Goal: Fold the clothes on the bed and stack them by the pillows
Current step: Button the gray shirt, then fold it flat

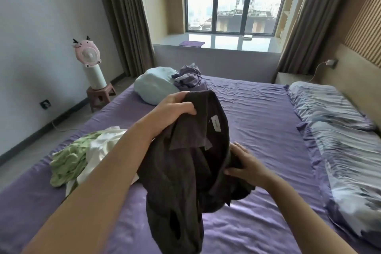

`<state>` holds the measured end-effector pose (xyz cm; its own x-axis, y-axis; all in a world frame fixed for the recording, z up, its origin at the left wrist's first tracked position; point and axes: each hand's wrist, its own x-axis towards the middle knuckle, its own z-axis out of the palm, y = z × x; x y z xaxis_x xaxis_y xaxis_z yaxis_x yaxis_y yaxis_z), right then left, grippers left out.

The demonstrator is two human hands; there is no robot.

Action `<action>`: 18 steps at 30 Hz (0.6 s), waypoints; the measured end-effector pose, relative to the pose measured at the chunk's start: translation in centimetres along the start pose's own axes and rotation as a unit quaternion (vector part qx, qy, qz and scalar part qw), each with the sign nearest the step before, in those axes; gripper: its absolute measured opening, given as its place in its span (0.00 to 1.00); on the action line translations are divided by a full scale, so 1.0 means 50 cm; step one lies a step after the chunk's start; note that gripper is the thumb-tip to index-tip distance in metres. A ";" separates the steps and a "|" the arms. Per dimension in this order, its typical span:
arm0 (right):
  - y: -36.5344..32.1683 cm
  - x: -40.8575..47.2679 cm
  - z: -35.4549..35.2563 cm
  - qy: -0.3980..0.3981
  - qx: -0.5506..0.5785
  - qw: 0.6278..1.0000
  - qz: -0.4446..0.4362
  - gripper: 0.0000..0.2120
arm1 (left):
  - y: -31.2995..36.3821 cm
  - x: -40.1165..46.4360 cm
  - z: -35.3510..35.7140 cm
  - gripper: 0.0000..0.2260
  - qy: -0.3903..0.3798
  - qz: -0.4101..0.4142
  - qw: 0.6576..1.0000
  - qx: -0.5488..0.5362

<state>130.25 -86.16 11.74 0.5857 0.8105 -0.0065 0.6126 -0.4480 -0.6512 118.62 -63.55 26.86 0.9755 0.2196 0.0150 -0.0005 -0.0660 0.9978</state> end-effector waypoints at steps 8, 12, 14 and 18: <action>0.015 -0.164 -0.103 0.187 0.094 0.978 0.012 0.06 | -0.001 -0.065 0.035 0.12 0.041 0.048 0.991 0.115; -0.028 -0.198 -0.168 0.266 0.053 0.963 -0.007 0.13 | -0.034 -0.092 0.051 0.06 0.101 0.060 0.980 0.162; -0.055 -0.211 -0.192 0.302 0.005 0.953 -0.033 0.17 | -0.045 -0.104 0.058 0.03 0.108 0.065 0.981 0.149; -0.091 -0.234 -0.217 0.343 -0.146 0.927 -0.030 0.17 | -0.064 -0.119 0.069 0.05 0.100 0.053 0.988 0.106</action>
<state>126.37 -97.69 23.01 0.6847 0.4509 0.5726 0.7136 -0.5745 -0.4009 113.59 -68.02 23.37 0.9093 0.3871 0.1531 -0.0339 -0.2977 0.9541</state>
